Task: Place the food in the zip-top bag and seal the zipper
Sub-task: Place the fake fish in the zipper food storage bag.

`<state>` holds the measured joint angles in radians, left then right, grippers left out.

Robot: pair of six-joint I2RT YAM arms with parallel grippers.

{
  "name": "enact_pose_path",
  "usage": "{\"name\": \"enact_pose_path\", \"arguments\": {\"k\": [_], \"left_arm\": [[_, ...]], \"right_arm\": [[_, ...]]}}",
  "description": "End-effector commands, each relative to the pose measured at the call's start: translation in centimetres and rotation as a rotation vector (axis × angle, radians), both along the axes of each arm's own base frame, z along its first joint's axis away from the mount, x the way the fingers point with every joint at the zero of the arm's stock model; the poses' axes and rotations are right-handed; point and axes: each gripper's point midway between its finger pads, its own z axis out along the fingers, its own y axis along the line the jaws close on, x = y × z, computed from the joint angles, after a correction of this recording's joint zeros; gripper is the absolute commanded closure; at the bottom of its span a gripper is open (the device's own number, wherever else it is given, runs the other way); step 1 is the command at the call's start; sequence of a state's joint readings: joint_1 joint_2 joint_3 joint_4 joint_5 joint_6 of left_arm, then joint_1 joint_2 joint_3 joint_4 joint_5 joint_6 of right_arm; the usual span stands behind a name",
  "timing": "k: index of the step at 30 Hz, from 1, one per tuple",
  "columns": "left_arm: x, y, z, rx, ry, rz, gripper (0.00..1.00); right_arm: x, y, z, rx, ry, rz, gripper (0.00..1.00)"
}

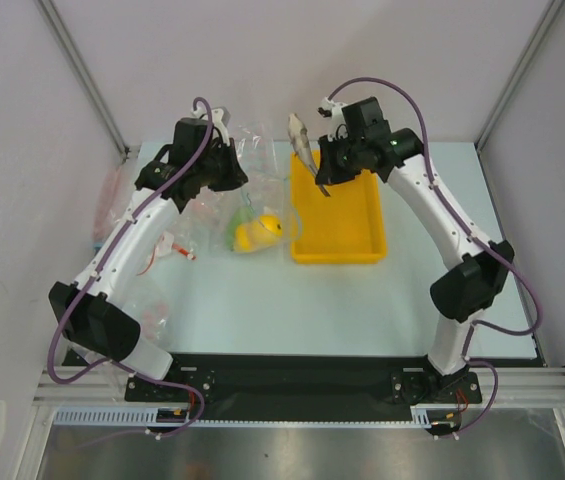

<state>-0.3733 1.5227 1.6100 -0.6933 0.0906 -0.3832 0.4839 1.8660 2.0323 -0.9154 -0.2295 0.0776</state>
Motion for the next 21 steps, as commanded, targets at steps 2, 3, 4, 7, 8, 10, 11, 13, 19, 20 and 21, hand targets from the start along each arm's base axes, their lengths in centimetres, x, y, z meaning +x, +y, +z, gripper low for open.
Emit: {"name": "enact_pose_path", "arguments": {"k": [2, 3, 4, 7, 8, 10, 11, 13, 19, 20, 21], "left_arm": [[1.2, -0.5, 2.0, -0.030, -0.075, -0.012, 0.99], [1.3, -0.5, 1.9, -0.028, -0.076, -0.014, 1.00], [1.4, -0.5, 1.8, -0.024, -0.076, -0.012, 1.00], [1.7, -0.6, 1.8, -0.017, -0.083, -0.018, 1.00], [1.8, -0.6, 1.9, -0.014, -0.084, -0.018, 1.00], [2.1, -0.6, 2.2, -0.015, -0.091, -0.019, 1.00], [2.2, -0.7, 2.4, -0.016, -0.095, -0.018, 1.00], [2.3, -0.8, 2.8, -0.023, -0.102, -0.019, 1.00], [1.6, -1.1, 3.6, -0.047, -0.119, -0.048, 1.00], [1.3, -1.2, 4.1, -0.053, -0.136, -0.060, 1.00], [0.9, -1.3, 3.7, -0.058, -0.130, -0.071, 1.00]], "right_arm": [[-5.7, 1.0, 3.8, 0.073, 0.016, 0.109, 1.00], [-7.0, 1.3, 4.6, 0.097, 0.017, 0.134, 1.00], [-7.8, 1.6, 4.9, 0.110, 0.023, 0.152, 1.00], [-11.3, 2.8, 5.2, 0.130, 0.079, 0.222, 1.00], [-12.3, 3.4, 5.2, 0.142, 0.103, 0.249, 1.00], [-13.7, 3.6, 4.9, 0.153, 0.146, 0.259, 1.00], [-14.4, 3.8, 4.8, 0.172, 0.169, 0.282, 1.00], [-15.7, 3.9, 3.9, 0.172, 0.218, 0.303, 1.00], [-17.7, 3.5, 1.4, 0.134, 0.313, 0.334, 1.00], [-17.7, 3.6, 1.1, 0.133, 0.335, 0.328, 1.00], [-17.8, 3.7, 0.9, 0.134, 0.352, 0.333, 1.00]]}}
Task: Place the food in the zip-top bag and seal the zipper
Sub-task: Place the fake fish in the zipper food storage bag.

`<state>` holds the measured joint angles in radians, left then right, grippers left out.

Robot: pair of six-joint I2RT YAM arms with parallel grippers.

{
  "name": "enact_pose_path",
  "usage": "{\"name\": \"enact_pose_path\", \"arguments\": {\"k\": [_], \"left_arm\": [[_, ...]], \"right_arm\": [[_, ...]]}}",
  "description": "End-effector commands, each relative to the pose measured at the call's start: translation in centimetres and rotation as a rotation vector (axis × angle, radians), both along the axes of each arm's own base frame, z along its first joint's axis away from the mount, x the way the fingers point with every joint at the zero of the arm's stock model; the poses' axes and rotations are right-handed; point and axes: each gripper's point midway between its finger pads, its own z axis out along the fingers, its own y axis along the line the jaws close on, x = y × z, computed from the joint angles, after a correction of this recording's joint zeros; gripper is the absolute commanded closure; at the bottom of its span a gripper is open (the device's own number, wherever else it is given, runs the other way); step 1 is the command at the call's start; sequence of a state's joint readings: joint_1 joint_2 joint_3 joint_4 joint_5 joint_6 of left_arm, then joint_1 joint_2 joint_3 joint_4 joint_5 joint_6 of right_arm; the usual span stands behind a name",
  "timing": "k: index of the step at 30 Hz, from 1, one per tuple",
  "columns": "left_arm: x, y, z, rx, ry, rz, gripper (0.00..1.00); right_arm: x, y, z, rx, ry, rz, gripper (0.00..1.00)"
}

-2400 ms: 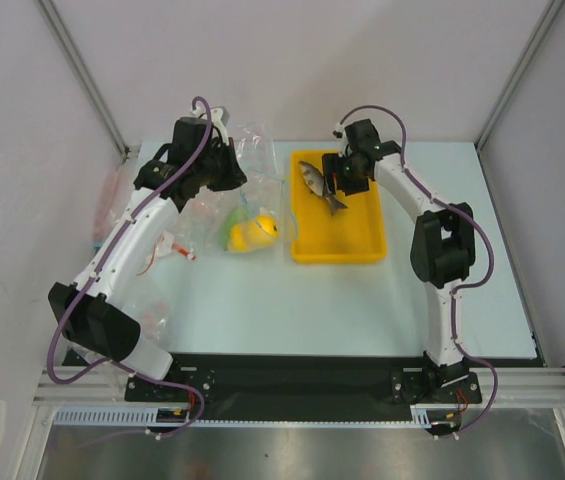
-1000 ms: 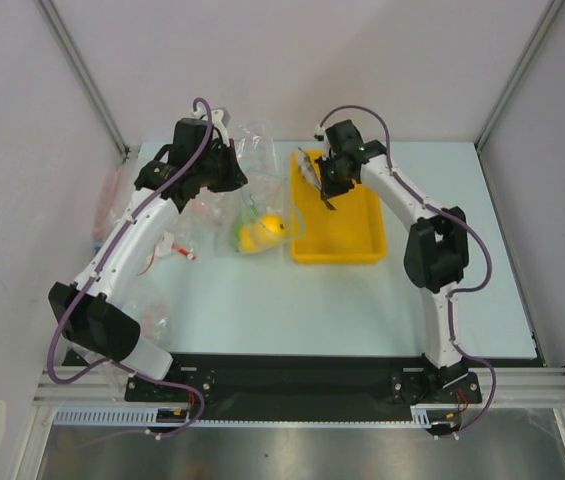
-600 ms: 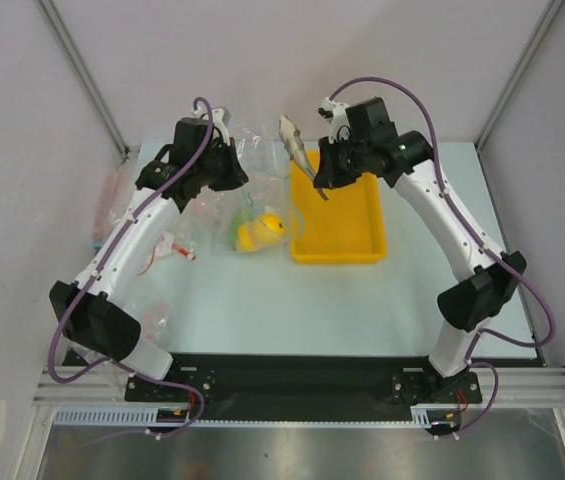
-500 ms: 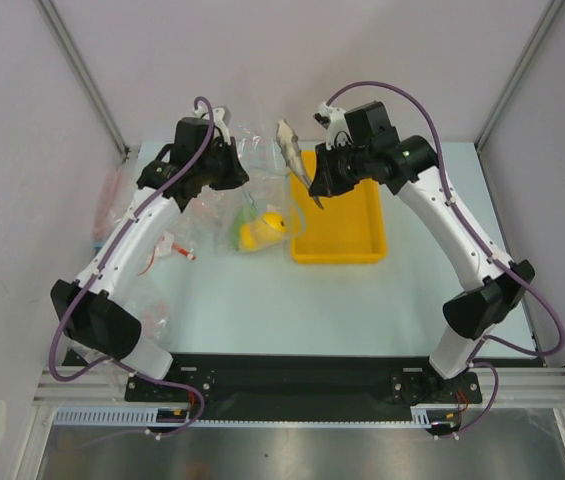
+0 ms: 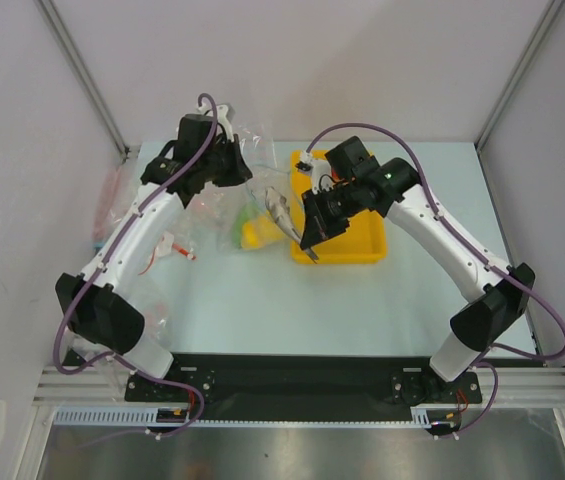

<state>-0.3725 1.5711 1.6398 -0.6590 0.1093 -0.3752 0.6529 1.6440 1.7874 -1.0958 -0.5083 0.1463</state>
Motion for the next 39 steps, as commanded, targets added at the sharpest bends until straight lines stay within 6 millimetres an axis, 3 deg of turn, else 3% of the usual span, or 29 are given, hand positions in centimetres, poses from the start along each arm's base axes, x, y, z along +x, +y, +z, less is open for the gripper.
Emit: {"name": "enact_pose_path", "arguments": {"k": [1, 2, 3, 8, 12, 18, 19, 21, 28, 32, 37, 39], "left_arm": [[-0.7, -0.5, 4.0, -0.054, -0.128, -0.065, 1.00], [-1.4, -0.4, 4.6, -0.064, -0.148, -0.073, 1.00], [-1.7, -0.4, 3.6, -0.059, -0.136, -0.080, 1.00], [-3.8, -1.2, 3.9, -0.089, -0.199, -0.182, 1.00], [-5.4, -1.9, 3.5, -0.102, -0.209, -0.264, 1.00], [-7.4, -3.4, 3.4, -0.123, -0.226, -0.372, 1.00], [-7.7, -3.8, 3.5, -0.127, -0.233, -0.389, 1.00], [-8.1, -4.3, 3.7, -0.136, -0.237, -0.402, 1.00], [-8.7, -6.4, 5.0, -0.196, -0.244, -0.425, 1.00], [-8.9, -7.2, 5.8, -0.246, -0.229, -0.423, 1.00], [-9.3, -7.7, 8.3, -0.325, -0.235, -0.420, 1.00], [-9.4, -7.9, 9.6, -0.345, -0.248, -0.424, 1.00]], "right_arm": [[-1.5, 0.2, 1.3, 0.041, 0.061, 0.018, 1.00], [-1.4, 0.6, 1.3, 0.052, 0.083, 0.022, 1.00], [-1.5, 0.8, 1.2, 0.056, 0.104, 0.019, 1.00], [-1.5, 2.3, 2.3, 0.145, 0.211, 0.034, 1.00], [-0.2, 2.9, 3.6, 0.250, 0.384, 0.006, 1.00], [3.5, 3.0, 5.7, 0.396, 0.414, -0.015, 1.00], [3.5, 3.1, 5.4, 0.417, 0.493, -0.034, 1.00], [5.1, 3.1, 4.9, 0.445, 0.490, -0.062, 1.00], [7.6, 5.0, 3.5, 0.453, 0.563, -0.149, 1.00], [9.3, 5.8, 1.3, 0.417, 0.554, -0.215, 1.00], [12.9, 6.0, -1.8, 0.380, 0.461, -0.331, 1.00], [13.4, 6.1, -2.8, 0.359, 0.446, -0.347, 0.99]]}}
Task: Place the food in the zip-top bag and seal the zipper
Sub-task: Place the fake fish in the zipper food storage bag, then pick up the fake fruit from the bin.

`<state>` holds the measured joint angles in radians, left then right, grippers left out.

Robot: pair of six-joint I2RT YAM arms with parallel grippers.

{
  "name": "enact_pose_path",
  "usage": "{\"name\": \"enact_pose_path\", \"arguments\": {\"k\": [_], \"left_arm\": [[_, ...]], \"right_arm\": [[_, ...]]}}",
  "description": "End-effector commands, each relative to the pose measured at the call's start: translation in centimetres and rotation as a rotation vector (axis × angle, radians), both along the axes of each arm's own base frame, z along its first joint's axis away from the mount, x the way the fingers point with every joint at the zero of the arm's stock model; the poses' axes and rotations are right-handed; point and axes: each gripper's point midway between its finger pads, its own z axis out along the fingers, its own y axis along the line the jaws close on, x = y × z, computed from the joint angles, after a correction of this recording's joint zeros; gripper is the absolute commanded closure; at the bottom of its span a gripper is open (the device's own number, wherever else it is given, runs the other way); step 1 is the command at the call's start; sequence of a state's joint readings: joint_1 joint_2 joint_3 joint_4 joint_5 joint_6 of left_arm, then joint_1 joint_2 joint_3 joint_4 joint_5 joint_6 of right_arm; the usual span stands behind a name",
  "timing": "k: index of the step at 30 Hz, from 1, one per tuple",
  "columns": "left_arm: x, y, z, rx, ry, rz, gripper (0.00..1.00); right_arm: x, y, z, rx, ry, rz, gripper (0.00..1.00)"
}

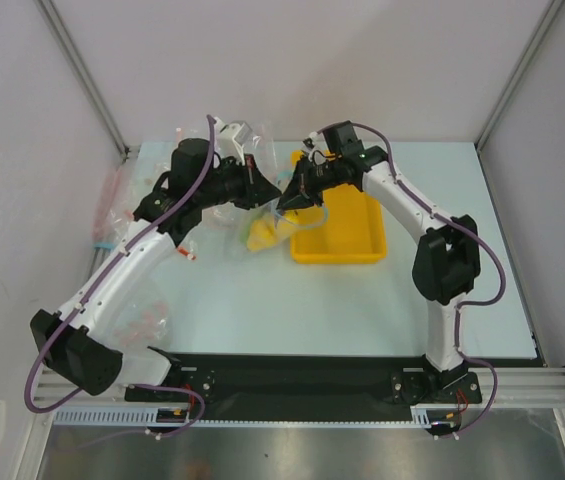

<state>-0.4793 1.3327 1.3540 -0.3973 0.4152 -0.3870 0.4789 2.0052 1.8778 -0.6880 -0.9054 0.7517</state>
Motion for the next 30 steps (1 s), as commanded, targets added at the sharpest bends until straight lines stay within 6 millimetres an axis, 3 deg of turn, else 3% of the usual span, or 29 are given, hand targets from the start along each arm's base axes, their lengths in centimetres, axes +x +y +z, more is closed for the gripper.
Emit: {"name": "enact_pose_path", "arguments": {"k": [1, 3, 5, 8, 12, 16, 23, 26, 28, 30], "left_arm": [[-0.8, -1.3, 6.9, -0.143, -0.096, -0.047, 1.00], [-0.6, -1.5, 7.8, -0.147, -0.094, -0.053, 1.00], [-0.2, -1.5, 7.9, -0.143, -0.090, -0.042, 1.00], [0.9, -0.5, 6.9, -0.106, -0.063, 0.037, 1.00], [3.0, 1.9, 3.6, -0.060, 0.043, 0.153, 1.00], [4.6, 4.4, 2.1, -0.007, 0.063, 0.253, 1.00], [5.5, 6.8, 2.2, 0.029, 0.049, 0.334, 0.99], [5.5, 7.2, 2.8, 0.040, 0.025, 0.349, 1.00], [5.5, 7.5, 3.4, 0.053, 0.006, 0.354, 1.00], [5.5, 8.0, 4.0, 0.069, -0.015, 0.370, 1.00]], "right_arm": [[3.3, 0.3, -1.5, -0.051, -0.091, -0.082, 0.95], [3.5, 0.0, -2.1, -0.085, -0.089, -0.086, 0.90], [4.0, -0.3, -1.8, -0.104, -0.134, -0.091, 0.67], [4.3, -0.9, 0.0, -0.100, -0.217, -0.102, 0.45], [4.7, -2.1, 2.8, -0.071, -0.308, -0.121, 0.42], [4.8, -3.5, 5.0, -0.045, -0.366, -0.134, 0.41], [5.5, -6.0, 8.1, 0.016, -0.448, -0.162, 0.42], [6.9, -7.1, 9.4, 0.020, -0.524, -0.210, 0.41], [8.3, -7.6, 8.9, -0.035, -0.554, -0.246, 0.37], [9.5, -8.5, 9.9, -0.114, -0.588, -0.298, 0.36]]}}
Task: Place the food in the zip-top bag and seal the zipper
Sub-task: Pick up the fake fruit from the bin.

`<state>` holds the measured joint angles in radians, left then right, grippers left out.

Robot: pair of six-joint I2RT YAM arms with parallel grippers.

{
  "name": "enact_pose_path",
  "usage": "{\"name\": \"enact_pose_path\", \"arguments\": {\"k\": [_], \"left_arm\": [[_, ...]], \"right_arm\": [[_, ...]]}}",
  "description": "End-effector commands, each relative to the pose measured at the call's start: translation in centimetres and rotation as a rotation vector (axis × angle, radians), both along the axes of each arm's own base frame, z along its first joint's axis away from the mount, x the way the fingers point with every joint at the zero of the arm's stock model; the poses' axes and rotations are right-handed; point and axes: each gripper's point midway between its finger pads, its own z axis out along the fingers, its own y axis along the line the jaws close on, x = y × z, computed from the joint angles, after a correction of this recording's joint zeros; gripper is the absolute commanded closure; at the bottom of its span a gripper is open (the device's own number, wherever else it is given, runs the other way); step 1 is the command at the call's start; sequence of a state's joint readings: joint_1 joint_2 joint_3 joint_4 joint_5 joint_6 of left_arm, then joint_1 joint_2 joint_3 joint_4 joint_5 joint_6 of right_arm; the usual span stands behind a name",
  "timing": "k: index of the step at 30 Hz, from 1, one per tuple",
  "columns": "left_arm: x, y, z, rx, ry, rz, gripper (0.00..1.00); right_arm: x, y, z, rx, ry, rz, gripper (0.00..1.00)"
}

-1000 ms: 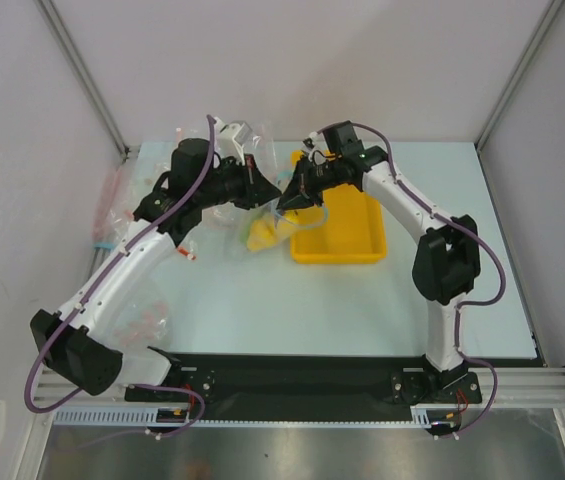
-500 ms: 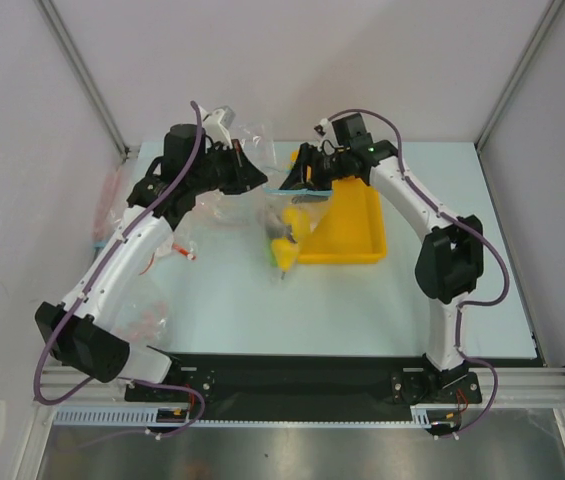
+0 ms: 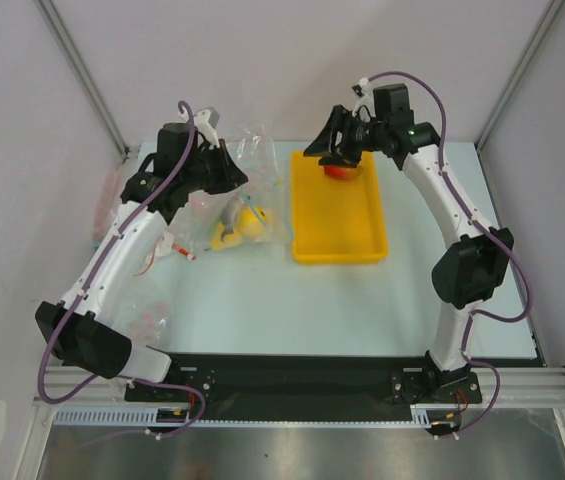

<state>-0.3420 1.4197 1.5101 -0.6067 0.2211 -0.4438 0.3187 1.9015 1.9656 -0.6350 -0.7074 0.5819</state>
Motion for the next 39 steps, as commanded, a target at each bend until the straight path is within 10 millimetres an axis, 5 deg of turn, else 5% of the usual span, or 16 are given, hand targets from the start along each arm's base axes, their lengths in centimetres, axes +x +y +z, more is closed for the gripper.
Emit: {"name": "enact_pose_path", "arguments": {"k": [1, 4, 5, 6, 7, 8, 9, 10, 13, 15, 24, 34, 39], "left_arm": [[0.2, 1.2, 5.4, 0.005, -0.156, 0.033, 1.00], [0.1, 1.7, 5.0, 0.029, -0.156, 0.044, 1.00], [0.0, 1.7, 4.8, 0.032, -0.152, 0.043, 1.00], [-0.1, 1.8, 4.1, 0.038, -0.142, 0.044, 1.00], [-0.2, 1.8, 3.8, 0.039, -0.137, 0.041, 1.00], [-0.2, 1.8, 3.7, 0.038, -0.138, 0.039, 0.99], [-0.3, 1.8, 3.1, 0.042, -0.125, 0.037, 1.00], [-0.3, 1.8, 2.9, 0.044, -0.123, 0.037, 0.99], [-0.5, 2.1, 2.4, 0.060, -0.115, 0.041, 1.00], [-0.6, 2.0, 1.9, 0.060, -0.107, 0.038, 1.00], [-0.7, 1.6, 1.4, 0.048, -0.094, 0.021, 1.00], [-1.8, 2.0, 1.0, 0.037, -0.089, 0.030, 1.00], [-2.4, 1.7, 0.7, 0.015, -0.072, 0.021, 1.00]], "right_arm": [[2.1, -1.3, 3.8, -0.109, -0.196, -0.084, 0.35], [3.3, -2.7, 4.9, -0.273, -0.334, -0.182, 0.22], [3.2, -3.5, 7.8, -0.303, -0.486, -0.212, 0.13], [4.4, -5.1, 4.0, -0.400, -0.458, -0.300, 0.01], [4.6, -6.5, 2.5, -0.415, -0.452, -0.387, 0.00], [5.1, -7.5, 5.6, -0.293, -0.532, -0.506, 0.00], [3.9, -6.5, 0.3, -0.234, -0.454, -0.383, 0.00], [4.9, -8.1, 1.0, -0.163, -0.457, -0.425, 0.04], [7.0, -8.6, -1.7, -0.229, -0.280, -0.467, 0.16], [7.7, -9.5, -7.4, -0.365, -0.081, -0.482, 0.16], [12.3, -9.5, -11.9, -0.221, 0.177, -0.757, 0.02], [17.7, -10.5, -16.5, 0.025, 0.371, -1.168, 0.00], [19.5, -11.6, -20.6, 0.051, 0.443, -1.308, 0.00]]}}
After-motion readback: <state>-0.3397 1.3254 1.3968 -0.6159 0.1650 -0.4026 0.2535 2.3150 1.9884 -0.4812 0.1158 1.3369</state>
